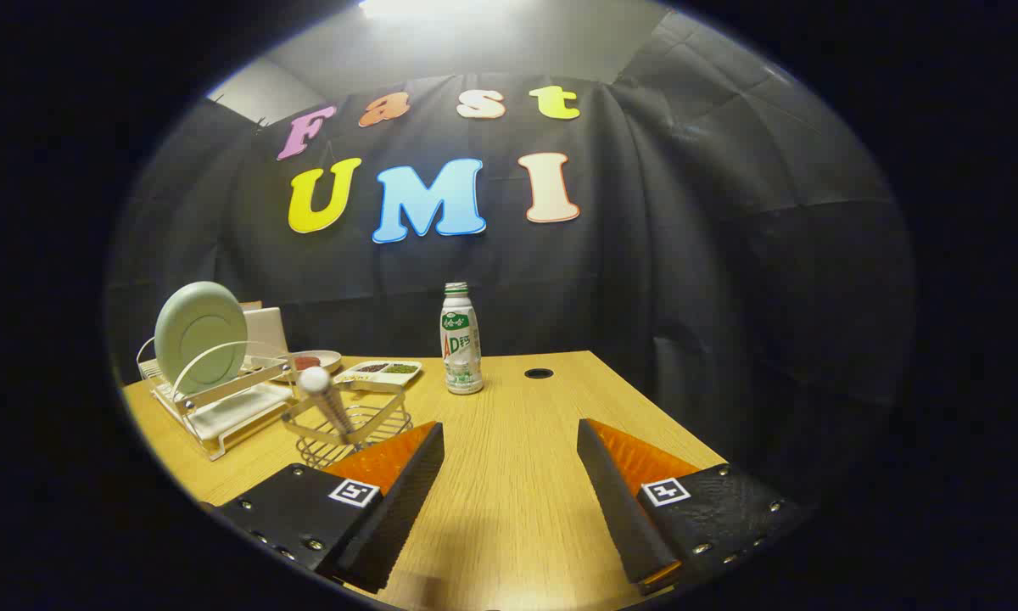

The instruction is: Take the plate from the dish rack, then take the spoon from the basket and place it into the plate.

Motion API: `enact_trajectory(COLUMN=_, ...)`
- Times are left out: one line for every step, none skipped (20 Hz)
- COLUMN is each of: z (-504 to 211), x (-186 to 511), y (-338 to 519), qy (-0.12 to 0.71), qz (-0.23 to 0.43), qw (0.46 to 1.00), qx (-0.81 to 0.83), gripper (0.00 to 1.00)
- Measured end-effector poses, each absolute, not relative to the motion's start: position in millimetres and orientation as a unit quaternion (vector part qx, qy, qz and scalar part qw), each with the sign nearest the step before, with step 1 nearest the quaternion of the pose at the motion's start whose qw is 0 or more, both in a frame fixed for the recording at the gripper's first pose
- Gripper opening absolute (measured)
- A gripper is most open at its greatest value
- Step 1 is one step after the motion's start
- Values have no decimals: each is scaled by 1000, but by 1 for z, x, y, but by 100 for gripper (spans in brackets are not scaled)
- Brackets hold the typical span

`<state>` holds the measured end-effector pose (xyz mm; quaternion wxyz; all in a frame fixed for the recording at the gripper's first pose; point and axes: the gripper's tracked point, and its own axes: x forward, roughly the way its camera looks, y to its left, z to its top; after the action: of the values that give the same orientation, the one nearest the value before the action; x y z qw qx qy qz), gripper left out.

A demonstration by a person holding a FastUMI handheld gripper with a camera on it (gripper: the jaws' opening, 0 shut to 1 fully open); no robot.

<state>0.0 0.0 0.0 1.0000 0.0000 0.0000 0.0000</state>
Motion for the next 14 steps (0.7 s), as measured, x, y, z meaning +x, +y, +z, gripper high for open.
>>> enact_trajectory(z=7, x=9, y=-6, qy=-7, qz=-10, qw=1000, qx=5, gripper=97)
enact_trajectory(z=13, x=16, y=-12, qy=-15, qz=-21, qw=1000, qx=4, gripper=97)
enact_trajectory(z=23, x=18, y=-19, qy=-21, qz=-37, qw=999, qx=-2, gripper=97)
enact_trajectory(z=34, x=16, y=-29, qy=-25, qz=-56, qw=998, qx=-15, gripper=97)
enact_trajectory(z=47, x=10, y=-37, qy=-27, qz=-75, qw=996, qx=-30, gripper=97)
enact_trajectory(z=59, x=0, y=-44, qy=-28, qz=-94, qw=994, qx=-43, gripper=97)
enact_trajectory(z=71, x=-11, y=-48, qy=-30, qz=-112, qw=992, qx=-50, gripper=97)
enact_trajectory(z=84, x=-24, y=-51, qy=-31, qz=-131, qw=989, qx=-54, gripper=97)
enact_trajectory(z=97, x=-39, y=-50, qy=-29, qz=-150, qw=987, qx=-52, gripper=97)
enact_trajectory(z=103, x=-52, y=-47, qy=-25, qz=-165, qw=985, qx=-51, gripper=97)
enact_trajectory(z=112, x=-67, y=-41, qy=-20, qz=-180, qw=982, qx=-52, gripper=97)
enact_trajectory(z=122, x=-82, y=-33, qy=-14, qz=-197, qw=979, qx=-56, gripper=97)
enact_trajectory(z=132, x=-93, y=-20, qy=-11, qz=-207, qw=977, qx=-58, gripper=97)
enact_trajectory(z=143, x=-104, y=-3, qy=-8, qz=-211, qw=976, qx=-59, gripper=97)
